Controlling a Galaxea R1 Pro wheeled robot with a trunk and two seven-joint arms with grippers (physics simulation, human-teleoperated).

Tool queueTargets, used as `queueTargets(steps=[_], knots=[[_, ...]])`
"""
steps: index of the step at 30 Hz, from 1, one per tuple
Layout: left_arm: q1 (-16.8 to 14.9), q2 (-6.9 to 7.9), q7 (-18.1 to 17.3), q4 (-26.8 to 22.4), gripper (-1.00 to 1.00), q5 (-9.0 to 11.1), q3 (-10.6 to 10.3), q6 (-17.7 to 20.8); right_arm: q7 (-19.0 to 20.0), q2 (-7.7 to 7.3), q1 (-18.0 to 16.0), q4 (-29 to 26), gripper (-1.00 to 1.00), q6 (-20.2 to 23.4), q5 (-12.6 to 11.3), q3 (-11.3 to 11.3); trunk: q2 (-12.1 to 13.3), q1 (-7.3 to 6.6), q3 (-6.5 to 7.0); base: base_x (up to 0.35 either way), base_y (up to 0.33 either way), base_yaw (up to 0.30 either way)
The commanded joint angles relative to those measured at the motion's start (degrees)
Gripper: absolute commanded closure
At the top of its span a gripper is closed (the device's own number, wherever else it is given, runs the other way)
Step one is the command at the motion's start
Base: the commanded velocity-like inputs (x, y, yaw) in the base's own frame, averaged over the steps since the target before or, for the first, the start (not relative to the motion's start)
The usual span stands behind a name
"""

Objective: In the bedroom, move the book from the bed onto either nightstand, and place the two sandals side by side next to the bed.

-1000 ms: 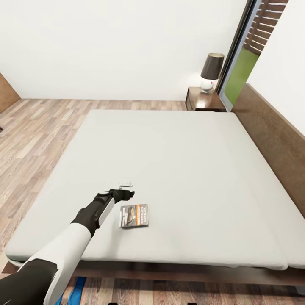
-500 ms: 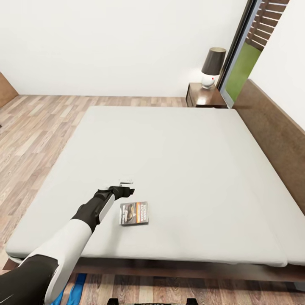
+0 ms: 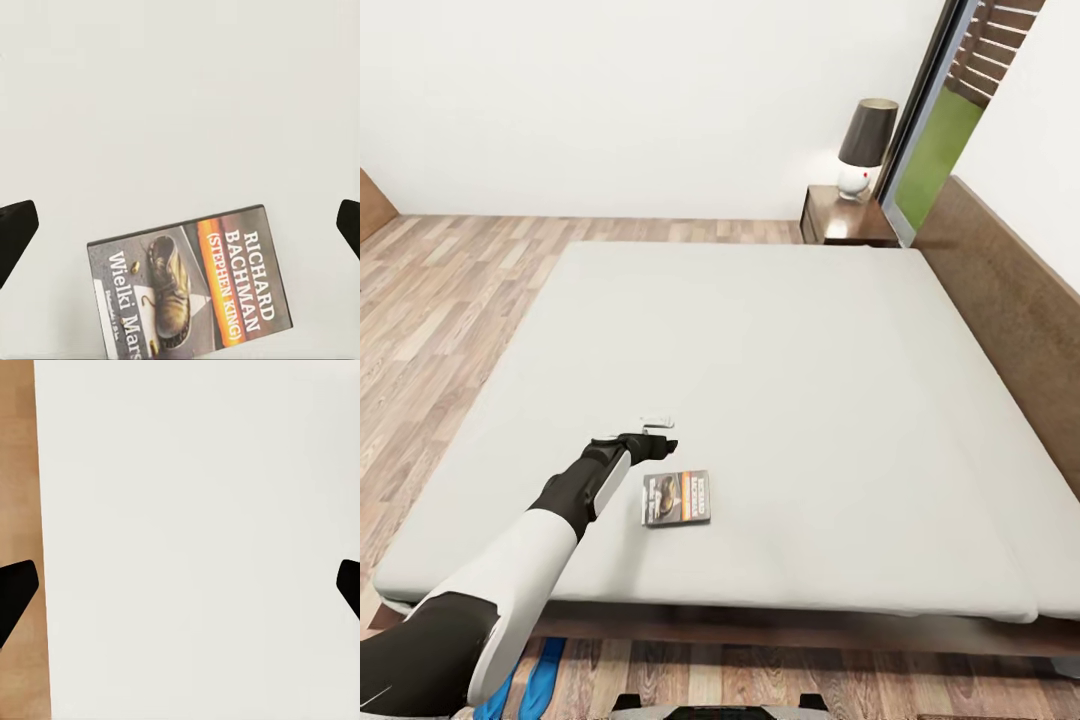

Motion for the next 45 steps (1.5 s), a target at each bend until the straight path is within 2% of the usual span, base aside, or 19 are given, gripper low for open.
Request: queueTargets(steps=[1, 12, 45], knots=[[-0.1, 0.03, 0.1, -0.1, -1.00, 0.6, -0.1, 0.6, -0.2, 0.02, 0.0, -0.1, -1.00, 0.2, -0.5, 0.5, -0.1, 0.03, -0.16, 0.000, 0.000, 0.000], [-1.4, 0.03, 0.2, 0.0, -1.00, 0.6, -0.1, 1.9, -0.2, 0.02, 0.0, -0.1, -1.00, 0.2, -0.5, 0.5, -0.1, 0.03, -1.16, 0.000, 0.000, 0.000], [-1.8, -0.24, 0.1, -0.5, -1.00, 0.6, -0.1, 2.3, -0.2, 0.20, 0.0, -0.1, -1.00, 0.2, -0.5, 0.5, -0.1, 0.03, -4.16, 0.000, 0.000, 0.000]])
